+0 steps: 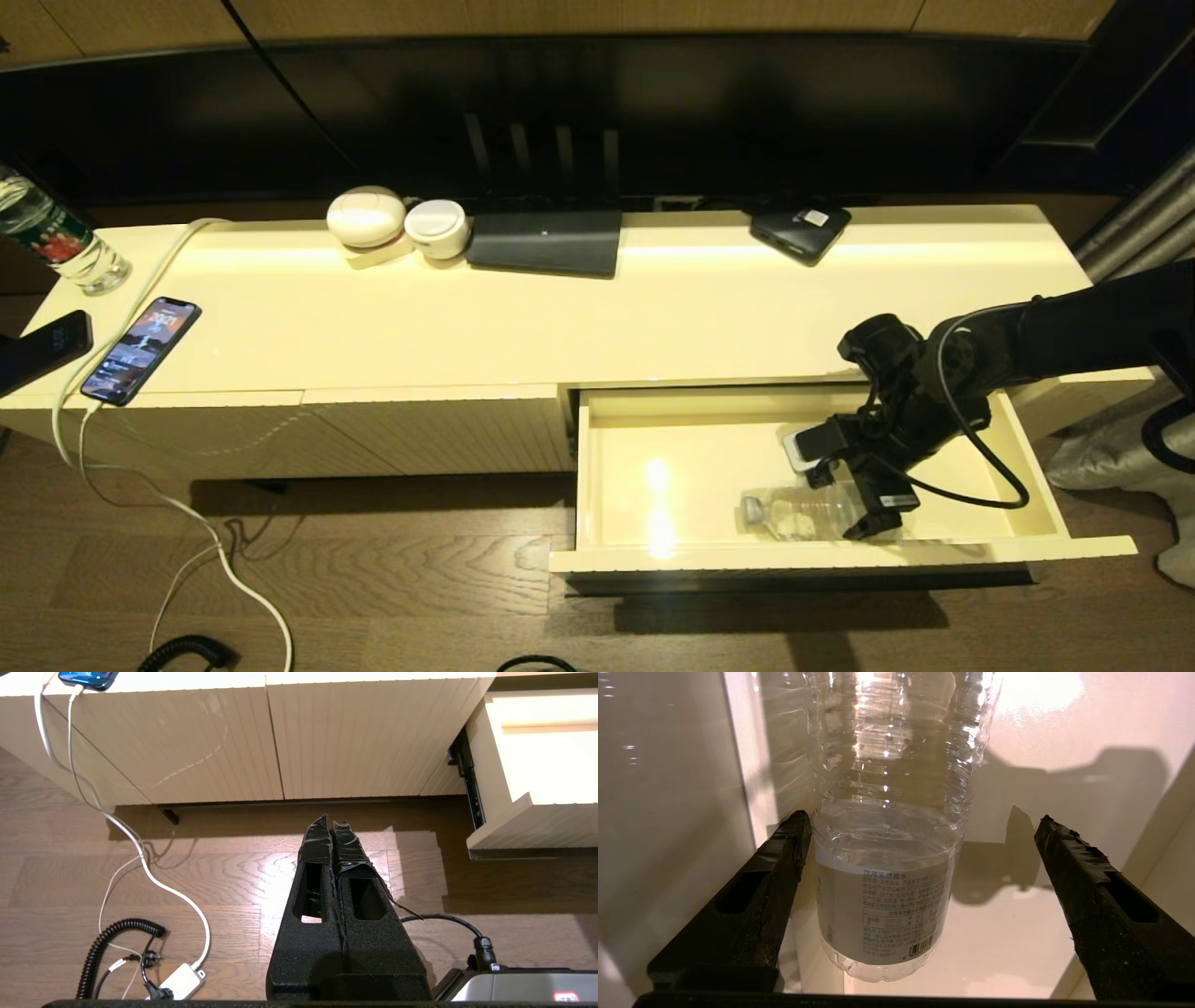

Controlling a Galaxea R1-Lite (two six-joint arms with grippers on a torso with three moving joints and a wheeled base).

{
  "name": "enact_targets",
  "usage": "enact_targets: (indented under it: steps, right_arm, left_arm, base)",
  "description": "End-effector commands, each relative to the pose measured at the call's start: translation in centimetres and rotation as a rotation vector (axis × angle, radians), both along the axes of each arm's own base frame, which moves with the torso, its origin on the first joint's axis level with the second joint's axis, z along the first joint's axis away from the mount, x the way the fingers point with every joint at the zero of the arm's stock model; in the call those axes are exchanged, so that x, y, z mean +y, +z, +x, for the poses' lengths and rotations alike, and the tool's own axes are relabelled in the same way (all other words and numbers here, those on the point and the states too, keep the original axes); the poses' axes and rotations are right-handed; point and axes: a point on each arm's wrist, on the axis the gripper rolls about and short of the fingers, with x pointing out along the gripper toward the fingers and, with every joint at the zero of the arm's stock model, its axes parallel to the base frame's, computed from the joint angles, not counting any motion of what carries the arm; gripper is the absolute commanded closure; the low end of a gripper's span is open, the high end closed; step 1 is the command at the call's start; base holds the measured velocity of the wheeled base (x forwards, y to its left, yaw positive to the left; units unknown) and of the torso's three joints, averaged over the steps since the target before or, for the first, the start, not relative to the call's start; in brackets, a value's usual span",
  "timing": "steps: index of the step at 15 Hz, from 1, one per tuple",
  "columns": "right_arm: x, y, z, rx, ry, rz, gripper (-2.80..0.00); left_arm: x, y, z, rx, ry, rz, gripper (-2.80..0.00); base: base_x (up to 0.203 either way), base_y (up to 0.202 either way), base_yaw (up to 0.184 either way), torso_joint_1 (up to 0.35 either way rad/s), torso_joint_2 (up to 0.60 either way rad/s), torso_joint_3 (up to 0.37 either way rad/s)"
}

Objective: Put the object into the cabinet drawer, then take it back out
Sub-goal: Take the mineral water out of the drawer and put it on the table

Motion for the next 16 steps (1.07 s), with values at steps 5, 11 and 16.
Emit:
enact_targets:
  steps: [5, 11, 16]
  right_arm:
    - [0.6, -0.9, 0.6, 0.013, 0.016, -0.001, -2.80]
    - [0.8, -1.0, 1.0, 0.010, 0.007, 0.005, -2.80]
    - [0.9, -1.3, 1.2, 0.013, -0.003, 0.009, -2.80]
  left_arm:
    - [0.0, -0.1, 0.0, 0.002, 0.000, 0.000, 0.00]
    - [0.0, -0.1, 0.0, 0.002, 0.001, 0.000, 0.00]
    - [0.0, -0.1, 0.0, 0.002, 0.001, 0.000, 0.00]
  base:
    - [0.000, 0.000, 0.000, 0.000, 0.00, 0.000]
    - [0.000, 0.000, 0.000, 0.000, 0.00, 0.000]
    - [0.000, 0.000, 0.000, 0.000, 0.00, 0.000]
